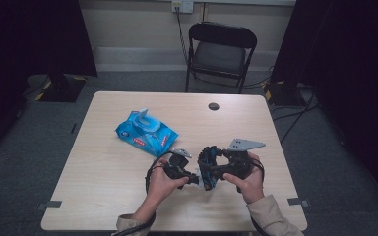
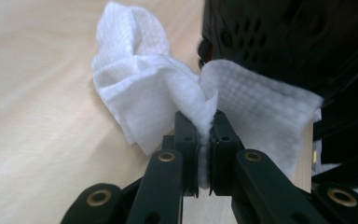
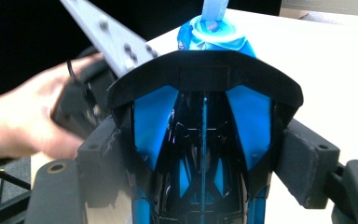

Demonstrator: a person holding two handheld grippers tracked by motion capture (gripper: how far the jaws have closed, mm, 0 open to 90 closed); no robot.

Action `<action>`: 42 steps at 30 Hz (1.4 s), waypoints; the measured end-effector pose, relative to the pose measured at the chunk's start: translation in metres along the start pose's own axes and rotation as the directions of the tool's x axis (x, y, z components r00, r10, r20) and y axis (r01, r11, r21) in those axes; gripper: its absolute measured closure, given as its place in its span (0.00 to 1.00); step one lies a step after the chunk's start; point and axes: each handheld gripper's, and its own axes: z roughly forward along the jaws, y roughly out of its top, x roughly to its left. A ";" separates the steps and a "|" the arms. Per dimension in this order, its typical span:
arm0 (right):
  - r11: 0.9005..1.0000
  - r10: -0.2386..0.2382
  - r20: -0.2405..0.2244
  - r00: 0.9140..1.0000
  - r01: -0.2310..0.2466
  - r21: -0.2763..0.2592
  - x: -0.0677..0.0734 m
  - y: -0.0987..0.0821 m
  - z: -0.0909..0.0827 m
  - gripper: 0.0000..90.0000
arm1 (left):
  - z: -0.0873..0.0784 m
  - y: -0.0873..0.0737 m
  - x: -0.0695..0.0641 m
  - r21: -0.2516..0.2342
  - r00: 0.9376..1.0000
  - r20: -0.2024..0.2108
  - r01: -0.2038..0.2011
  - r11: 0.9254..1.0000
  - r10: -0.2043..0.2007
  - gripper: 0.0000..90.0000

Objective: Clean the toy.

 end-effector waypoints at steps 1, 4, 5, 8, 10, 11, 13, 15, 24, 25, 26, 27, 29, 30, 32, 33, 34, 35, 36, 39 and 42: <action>1.000 0.001 0.000 1.000 -0.001 0.001 0.000 0.000 0.000 0.28 | -0.005 0.001 0.001 -0.012 1.000 -0.002 0.002 1.000 -0.002 0.94; 1.000 0.003 -0.001 1.000 -0.003 0.003 -0.001 -0.001 0.000 0.28 | -0.020 0.007 0.004 -0.037 1.000 -0.022 0.003 0.999 -0.004 0.94; 1.000 0.002 0.000 1.000 -0.002 0.003 -0.001 -0.001 0.000 0.28 | -0.026 0.010 0.005 -0.048 1.000 -0.025 0.005 0.999 -0.006 0.94; 1.000 0.000 -0.001 1.000 0.000 0.002 0.000 0.000 0.000 0.28 | -0.040 0.016 0.008 -0.078 0.999 -0.040 0.007 0.997 -0.010 0.94; 1.000 -0.001 -0.003 1.000 0.001 0.005 0.000 0.000 0.000 0.28 | -0.049 0.020 0.009 -0.093 0.999 -0.048 0.006 0.996 -0.011 0.94; 1.000 -0.002 -0.002 1.000 0.002 0.005 0.000 0.000 0.000 0.28 | -0.052 0.021 0.009 -0.103 0.999 -0.051 0.006 0.995 -0.011 0.94; 1.000 -0.004 -0.006 1.000 0.004 0.008 0.000 -0.001 0.001 0.28 | -0.057 0.025 0.009 -0.116 0.998 -0.055 0.005 0.993 -0.011 0.94; 1.000 0.002 -0.004 1.000 -0.002 0.010 0.000 -0.002 0.001 0.28 | -0.062 0.028 0.009 -0.126 0.998 -0.055 0.002 0.992 -0.009 0.94; 1.000 0.003 0.003 1.000 -0.003 0.019 -0.002 -0.004 0.002 0.28 | -0.072 0.037 0.007 -0.165 0.999 -0.049 0.000 0.986 -0.008 0.94; 1.000 0.002 0.000 1.000 -0.002 0.020 -0.001 -0.005 0.002 0.28 | -0.072 0.037 0.007 -0.166 0.999 -0.048 -0.002 0.986 -0.006 0.94; 1.000 0.003 0.000 1.000 -0.003 0.018 -0.001 -0.005 0.003 0.28 | -0.072 0.038 0.006 -0.167 0.999 -0.045 -0.004 0.986 -0.004 0.94; 1.000 0.003 -0.002 1.000 -0.003 0.020 -0.001 -0.005 0.003 0.28 | -0.071 0.039 0.006 -0.165 0.999 -0.042 -0.006 0.986 -0.001 0.94; 1.000 0.001 -0.004 1.000 -0.001 0.020 0.000 -0.005 0.003 0.28 | -0.069 0.040 0.004 -0.170 0.999 -0.032 -0.004 0.986 -0.001 0.94; 1.000 0.000 -0.006 1.000 0.000 0.022 0.000 -0.005 0.004 0.28 | -0.068 0.040 0.003 -0.163 0.999 -0.032 -0.010 0.987 0.005 0.94; 1.000 -0.001 -0.004 1.000 0.001 0.022 0.000 -0.005 0.004 0.28 | -0.064 0.041 0.001 -0.158 1.000 -0.029 -0.016 0.987 0.012 0.94; 1.000 -0.002 -0.003 1.000 0.002 0.026 0.001 -0.004 0.005 0.28 | -0.063 0.042 0.000 -0.153 1.000 -0.026 -0.020 0.988 0.017 0.94; 1.000 -0.004 0.000 1.000 0.004 0.028 0.001 -0.005 0.005 0.28 | -0.061 0.042 -0.002 -0.151 1.000 -0.024 -0.022 0.988 0.019 0.94; 1.000 -0.002 0.002 1.000 0.002 0.027 0.000 -0.005 0.005 0.28 | -0.060 0.042 -0.002 -0.151 1.000 -0.022 -0.022 0.988 0.019 0.94; 1.000 -0.001 0.002 1.000 0.001 0.028 0.000 -0.005 0.005 0.28 | -0.058 0.042 -0.003 -0.147 1.000 -0.018 -0.024 0.989 0.022 0.94; 0.999 -0.002 0.000 1.000 0.002 0.032 0.000 -0.006 0.006 0.28 | -0.053 0.042 -0.005 -0.139 1.000 -0.013 -0.029 0.990 0.028 0.94; 1.000 -0.003 0.001 1.000 0.003 0.031 0.001 -0.006 0.006 0.28 | -0.050 0.042 -0.007 -0.138 0.999 -0.008 -0.032 0.990 0.032 0.94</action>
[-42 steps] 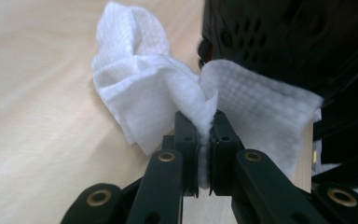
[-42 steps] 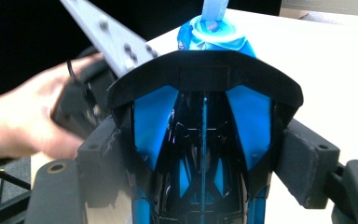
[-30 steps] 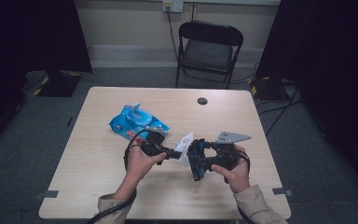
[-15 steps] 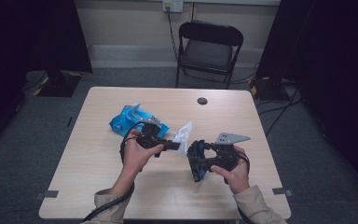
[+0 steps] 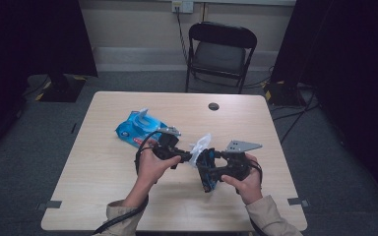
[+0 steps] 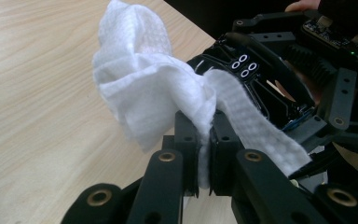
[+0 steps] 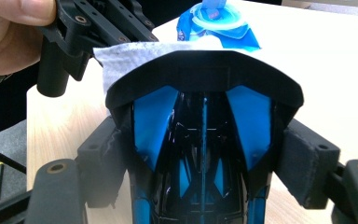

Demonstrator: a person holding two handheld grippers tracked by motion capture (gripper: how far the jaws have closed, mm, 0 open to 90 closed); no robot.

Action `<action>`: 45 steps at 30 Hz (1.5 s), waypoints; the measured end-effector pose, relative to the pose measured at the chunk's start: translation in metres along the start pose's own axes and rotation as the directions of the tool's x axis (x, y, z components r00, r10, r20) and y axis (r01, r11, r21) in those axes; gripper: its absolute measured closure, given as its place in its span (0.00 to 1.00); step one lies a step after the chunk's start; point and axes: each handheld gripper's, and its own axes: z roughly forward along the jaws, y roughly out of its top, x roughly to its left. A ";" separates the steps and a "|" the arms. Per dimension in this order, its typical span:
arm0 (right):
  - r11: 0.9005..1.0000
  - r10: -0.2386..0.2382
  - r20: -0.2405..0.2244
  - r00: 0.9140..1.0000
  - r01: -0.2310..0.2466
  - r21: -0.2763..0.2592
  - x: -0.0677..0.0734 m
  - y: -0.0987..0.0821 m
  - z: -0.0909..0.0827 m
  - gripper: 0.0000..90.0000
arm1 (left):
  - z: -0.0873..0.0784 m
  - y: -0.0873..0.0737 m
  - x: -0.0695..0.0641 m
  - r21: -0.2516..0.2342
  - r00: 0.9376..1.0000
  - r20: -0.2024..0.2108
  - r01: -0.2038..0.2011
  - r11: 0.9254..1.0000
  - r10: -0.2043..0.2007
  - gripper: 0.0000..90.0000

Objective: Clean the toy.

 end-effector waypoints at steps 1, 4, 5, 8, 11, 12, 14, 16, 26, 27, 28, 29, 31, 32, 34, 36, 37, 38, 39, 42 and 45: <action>1.000 0.001 0.002 1.000 -0.001 0.000 0.000 0.000 0.000 0.28 | 0.001 0.000 -0.001 -0.001 1.000 -0.001 0.001 1.000 -0.001 0.94; 1.000 -0.001 0.004 1.000 0.001 0.002 0.000 0.000 0.000 0.28 | 0.002 -0.001 -0.001 0.001 1.000 -0.002 0.002 1.000 -0.002 0.94; 1.000 0.001 0.002 1.000 -0.001 0.001 0.000 0.000 0.000 0.28 | 0.003 -0.001 -0.001 0.000 1.000 -0.004 -0.001 1.000 0.001 0.94; 1.000 0.000 0.004 1.000 0.000 0.001 0.000 0.000 0.000 0.28 | 0.004 -0.003 -0.002 0.012 1.000 -0.007 -0.002 1.000 0.003 0.94; 1.000 -0.002 0.005 1.000 0.002 0.003 0.000 0.001 0.000 0.28 | 0.006 -0.004 -0.001 0.015 1.000 -0.005 -0.002 1.000 0.002 0.94; 1.000 -0.002 0.004 1.000 0.002 0.002 0.000 0.001 0.000 0.28 | 0.007 -0.005 -0.001 0.017 1.000 -0.005 -0.001 1.000 0.002 0.94; 1.000 -0.001 0.007 1.000 0.001 0.005 0.000 0.001 0.000 0.28 | 0.009 -0.006 -0.002 0.021 1.000 -0.008 -0.002 1.000 0.002 0.94; 1.000 -0.003 0.009 1.000 0.003 0.003 0.000 0.001 0.000 0.28 | 0.011 -0.008 -0.002 0.031 1.000 -0.004 -0.003 1.000 0.003 0.94; 1.000 -0.001 0.014 1.000 0.001 -0.010 -0.001 0.003 -0.003 0.28 | 0.027 -0.020 -0.004 0.069 1.000 0.011 -0.001 0.998 0.001 0.94; 1.000 -0.001 0.014 1.000 0.001 -0.017 -0.001 0.003 -0.003 0.28 | 0.029 -0.021 -0.004 0.074 1.000 0.015 -0.003 0.997 0.002 0.94; 1.000 -0.001 0.012 1.000 0.001 -0.020 -0.001 0.003 -0.004 0.28 | 0.030 -0.023 -0.004 0.079 1.000 0.014 -0.002 0.997 0.001 0.94; 1.000 0.001 0.011 1.000 -0.001 -0.021 0.000 0.004 -0.004 0.28 | 0.032 -0.024 -0.004 0.082 1.000 0.015 -0.004 0.997 0.003 0.94; 1.000 -0.002 0.015 1.000 0.002 -0.020 0.000 0.004 -0.004 0.28 | 0.035 -0.025 -0.005 0.089 1.000 0.014 -0.005 0.996 0.004 0.94; 1.000 0.001 0.015 1.000 -0.001 -0.021 0.000 0.004 -0.004 0.28 | 0.035 -0.026 -0.005 0.089 1.000 0.012 -0.005 0.996 0.004 0.94; 1.000 -0.001 0.014 1.000 0.001 -0.019 -0.001 0.003 -0.004 0.28 | 0.037 -0.028 -0.005 0.091 1.000 0.015 -0.003 0.996 0.001 0.94; 1.000 0.000 0.017 1.000 0.000 -0.027 -0.001 0.003 -0.004 0.28 | 0.039 -0.030 -0.005 0.094 1.000 0.018 0.002 0.996 -0.004 0.94; 1.000 -0.002 0.015 1.000 0.002 -0.023 -0.001 0.004 -0.004 0.28 | 0.040 -0.031 -0.005 0.094 1.000 0.018 0.001 0.996 -0.003 0.94; 1.000 -0.002 0.016 1.000 0.002 -0.026 -0.001 0.004 -0.004 0.28 | 0.042 -0.033 -0.005 0.096 1.000 0.021 0.006 0.995 -0.008 0.94; 1.000 -0.001 0.015 1.000 0.001 -0.028 0.000 0.004 -0.004 0.28 | 0.043 -0.034 -0.005 0.099 1.000 0.025 0.007 0.995 -0.010 0.94; 1.000 -0.003 0.016 1.000 0.003 -0.029 0.000 0.004 -0.005 0.28 | 0.048 -0.039 -0.005 0.104 0.999 0.028 0.014 0.994 -0.017 0.94; 1.000 -0.002 0.015 1.000 0.002 -0.031 -0.001 0.005 -0.005 0.28 | 0.051 -0.042 -0.006 0.110 0.999 0.033 0.016 0.994 -0.020 0.94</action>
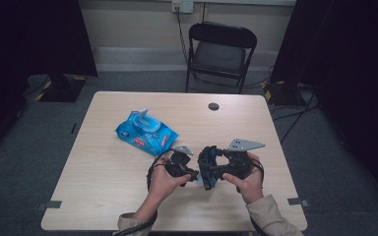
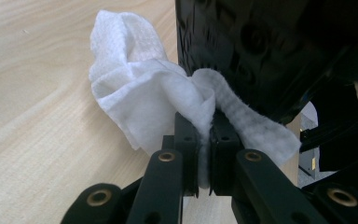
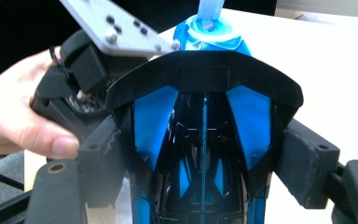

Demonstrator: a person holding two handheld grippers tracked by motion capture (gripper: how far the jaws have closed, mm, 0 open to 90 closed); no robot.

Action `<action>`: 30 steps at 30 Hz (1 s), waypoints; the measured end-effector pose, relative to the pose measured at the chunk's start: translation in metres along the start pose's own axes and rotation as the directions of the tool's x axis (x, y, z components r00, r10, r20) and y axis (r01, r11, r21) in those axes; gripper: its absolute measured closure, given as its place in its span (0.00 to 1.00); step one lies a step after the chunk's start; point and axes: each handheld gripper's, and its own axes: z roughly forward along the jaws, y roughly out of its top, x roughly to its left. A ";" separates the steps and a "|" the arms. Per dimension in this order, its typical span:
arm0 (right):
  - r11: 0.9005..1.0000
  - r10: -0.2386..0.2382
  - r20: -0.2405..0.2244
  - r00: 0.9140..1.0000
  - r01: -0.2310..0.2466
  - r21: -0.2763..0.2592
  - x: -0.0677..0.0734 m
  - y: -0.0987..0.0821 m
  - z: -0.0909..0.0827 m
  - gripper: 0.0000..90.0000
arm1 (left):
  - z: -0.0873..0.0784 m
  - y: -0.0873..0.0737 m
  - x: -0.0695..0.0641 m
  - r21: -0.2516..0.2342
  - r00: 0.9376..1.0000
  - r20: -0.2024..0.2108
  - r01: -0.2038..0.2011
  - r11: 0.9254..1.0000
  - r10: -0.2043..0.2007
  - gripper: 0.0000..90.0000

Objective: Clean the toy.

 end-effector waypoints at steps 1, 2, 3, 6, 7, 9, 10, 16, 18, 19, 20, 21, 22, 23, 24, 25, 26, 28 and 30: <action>1.000 0.002 -0.002 1.000 -0.002 -0.002 0.000 0.000 0.000 0.28 | 0.001 -0.001 0.000 0.002 1.000 0.002 -0.001 1.000 0.001 0.94; 1.000 0.004 0.000 1.000 -0.004 -0.006 0.000 0.000 -0.001 0.28 | 0.002 -0.002 0.000 -0.001 1.000 0.002 -0.001 1.000 0.001 0.94; 1.000 0.000 -0.002 1.000 0.000 -0.005 0.000 0.001 -0.001 0.28 | 0.002 -0.003 0.000 0.001 1.000 0.004 0.000 1.000 0.000 0.94; 1.000 -0.003 -0.002 1.000 0.003 -0.006 0.001 0.001 0.000 0.28 | 0.005 -0.006 0.000 0.004 1.000 0.007 0.004 1.000 -0.004 0.94; 1.000 -0.002 -0.002 1.000 0.002 -0.009 0.001 0.001 0.000 0.28 | 0.005 -0.007 0.000 0.004 1.000 0.009 0.006 1.000 -0.006 0.94; 1.000 0.000 -0.003 1.000 0.000 -0.004 0.001 0.001 0.000 0.28 | 0.006 -0.009 0.001 0.010 1.000 0.011 0.011 1.000 -0.011 0.94; 1.000 0.000 -0.003 1.000 0.000 -0.009 0.001 0.001 0.000 0.28 | 0.008 -0.010 0.001 0.016 1.000 0.012 0.011 1.000 -0.011 0.94; 1.000 0.001 -0.007 1.000 -0.001 -0.024 0.002 0.003 -0.003 0.28 | 0.016 -0.017 0.000 0.028 1.000 0.015 0.013 1.000 -0.013 0.94; 1.000 0.003 -0.006 1.000 -0.003 -0.024 0.002 0.004 -0.004 0.28 | 0.017 -0.018 0.000 0.036 1.000 0.014 0.012 0.999 -0.012 0.94; 1.000 0.002 -0.004 1.000 -0.002 -0.026 0.001 0.004 -0.004 0.28 | 0.018 -0.018 0.000 0.039 1.000 0.016 0.014 0.999 -0.015 0.94; 1.000 0.006 -0.006 1.000 -0.006 -0.026 0.000 0.004 -0.005 0.28 | 0.018 -0.019 0.000 0.038 1.000 0.016 0.015 0.999 -0.015 0.94; 1.000 0.006 -0.004 1.000 -0.006 -0.028 0.000 0.004 -0.006 0.28 | 0.018 -0.019 0.000 0.037 1.000 0.013 0.016 0.999 -0.017 0.94; 1.000 0.005 -0.002 1.000 -0.005 -0.029 0.000 0.004 -0.006 0.28 | 0.017 -0.019 0.001 0.041 1.000 0.011 0.016 0.999 -0.016 0.94; 1.000 0.006 -0.003 1.000 -0.007 -0.029 -0.001 0.004 -0.006 0.28 | 0.016 -0.019 0.001 0.046 1.000 0.007 0.011 0.999 -0.012 0.94; 1.000 0.008 -0.001 1.000 -0.008 -0.030 -0.001 0.004 -0.007 0.28 | 0.016 -0.019 0.002 0.046 1.000 0.007 0.014 0.999 -0.014 0.94; 1.000 0.007 -0.001 1.000 -0.007 -0.030 -0.001 0.004 -0.007 0.28 | 0.015 -0.020 0.002 0.047 1.000 0.004 0.015 0.999 -0.015 0.94; 0.999 0.011 0.001 1.000 -0.011 -0.033 -0.002 0.004 -0.008 0.28 | 0.014 -0.020 0.002 0.046 1.000 0.000 0.015 0.999 -0.015 0.94; 0.999 0.013 0.004 1.000 -0.013 -0.032 -0.003 0.004 -0.009 0.28 | 0.011 -0.020 0.003 0.043 1.000 -0.002 0.017 0.999 -0.016 0.94; 0.999 0.015 0.009 1.000 -0.014 -0.038 -0.005 0.004 -0.010 0.28 | 0.008 -0.020 0.005 0.044 1.000 -0.010 0.014 0.999 -0.013 0.94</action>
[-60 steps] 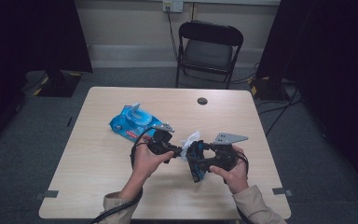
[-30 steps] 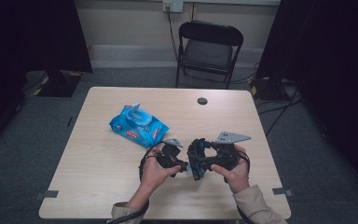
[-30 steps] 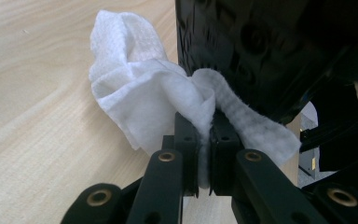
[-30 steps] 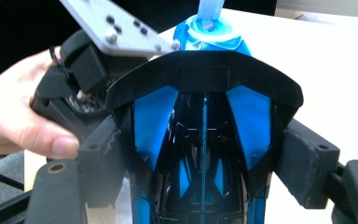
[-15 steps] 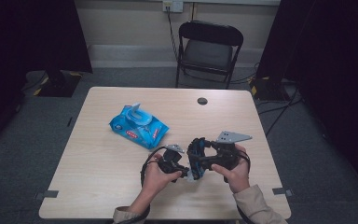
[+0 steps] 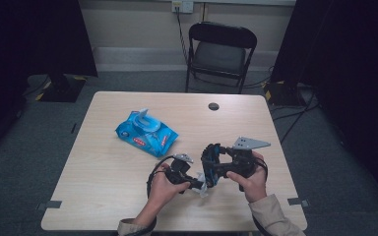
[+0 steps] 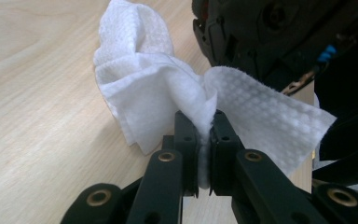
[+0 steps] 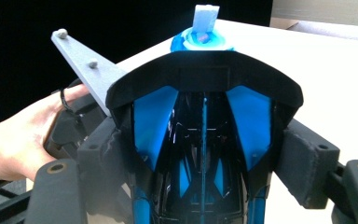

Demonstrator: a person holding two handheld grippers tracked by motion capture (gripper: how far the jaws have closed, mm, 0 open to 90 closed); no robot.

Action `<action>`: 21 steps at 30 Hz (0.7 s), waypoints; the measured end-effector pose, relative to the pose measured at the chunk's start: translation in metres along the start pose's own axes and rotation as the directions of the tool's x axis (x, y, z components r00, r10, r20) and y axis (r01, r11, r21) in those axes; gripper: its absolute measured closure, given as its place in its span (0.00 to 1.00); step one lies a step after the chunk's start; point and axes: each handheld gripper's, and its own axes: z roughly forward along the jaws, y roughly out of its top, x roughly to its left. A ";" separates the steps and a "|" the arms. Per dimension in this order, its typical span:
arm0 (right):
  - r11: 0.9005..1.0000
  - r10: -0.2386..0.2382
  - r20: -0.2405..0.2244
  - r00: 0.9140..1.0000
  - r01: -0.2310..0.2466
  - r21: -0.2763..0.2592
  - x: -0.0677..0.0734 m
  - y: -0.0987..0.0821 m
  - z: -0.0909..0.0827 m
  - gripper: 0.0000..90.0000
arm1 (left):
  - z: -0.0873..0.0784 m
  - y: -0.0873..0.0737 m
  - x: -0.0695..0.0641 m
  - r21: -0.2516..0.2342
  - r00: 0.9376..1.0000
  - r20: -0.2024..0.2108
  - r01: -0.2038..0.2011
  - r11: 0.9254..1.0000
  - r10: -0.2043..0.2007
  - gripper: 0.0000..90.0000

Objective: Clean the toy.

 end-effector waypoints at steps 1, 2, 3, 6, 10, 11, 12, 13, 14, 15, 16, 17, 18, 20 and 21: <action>1.000 0.000 0.001 1.000 0.000 0.001 0.000 0.000 0.000 0.28 | -0.001 0.000 0.001 0.000 1.000 -0.002 0.002 1.000 -0.002 0.94; 1.000 0.002 0.002 1.000 -0.002 -0.002 -0.001 0.000 -0.001 0.28 | -0.003 -0.001 0.001 0.000 1.000 -0.006 0.003 1.000 -0.003 0.94; 1.000 0.002 0.003 1.000 -0.002 -0.001 -0.001 0.000 -0.001 0.28 | -0.005 -0.001 0.002 -0.004 1.000 -0.010 0.006 1.000 -0.006 0.94; 1.000 0.004 0.004 1.000 -0.004 0.000 -0.001 0.001 -0.002 0.28 | -0.011 -0.001 0.004 -0.012 1.000 -0.023 0.007 1.000 -0.008 0.94; 1.000 0.008 0.011 1.000 -0.008 -0.002 -0.003 -0.001 -0.002 0.28 | -0.019 -0.001 0.007 -0.021 0.999 -0.033 0.009 1.000 -0.010 0.94; 1.000 0.005 0.011 1.000 -0.005 0.000 -0.003 -0.001 -0.002 0.28 | -0.020 -0.001 0.007 -0.026 0.999 -0.036 0.008 1.000 -0.009 0.94; 1.000 0.004 0.010 1.000 -0.004 0.002 -0.003 -0.001 -0.002 0.28 | -0.023 0.000 0.008 -0.030 0.999 -0.034 0.012 0.999 -0.013 0.94; 1.000 0.004 0.011 1.000 -0.004 0.002 -0.003 -0.001 -0.002 0.28 | -0.026 0.000 0.009 -0.039 0.999 -0.031 0.014 0.999 -0.015 0.94; 1.000 0.004 0.011 1.000 -0.004 0.003 -0.003 -0.001 -0.002 0.28 | -0.030 0.001 0.010 -0.051 0.999 -0.037 0.017 0.999 -0.019 0.94; 1.000 0.003 0.011 1.000 -0.003 0.005 -0.003 -0.001 -0.002 0.28 | -0.033 0.002 0.011 -0.060 0.999 -0.037 0.018 0.998 -0.020 0.94; 1.000 0.002 0.013 1.000 -0.002 0.003 -0.003 -0.001 -0.003 0.28 | -0.037 0.003 0.011 -0.070 0.999 -0.038 0.019 0.997 -0.022 0.94; 1.000 0.004 0.012 1.000 -0.004 0.004 -0.004 -0.001 -0.003 0.28 | -0.043 0.005 0.012 -0.084 0.999 -0.043 0.022 0.996 -0.025 0.94; 1.000 0.007 0.013 1.000 -0.007 0.004 -0.004 -0.002 -0.003 0.28 | -0.047 0.006 0.013 -0.095 0.999 -0.044 0.021 0.995 -0.025 0.94; 1.000 0.005 0.016 1.000 -0.005 0.008 -0.005 -0.003 -0.003 0.28 | -0.059 0.010 0.013 -0.130 0.998 -0.048 0.022 0.991 -0.028 0.94; 1.000 0.013 0.018 1.000 -0.013 0.010 -0.006 -0.003 -0.002 0.28 | -0.063 0.012 0.014 -0.142 0.998 -0.049 0.021 0.990 -0.029 0.94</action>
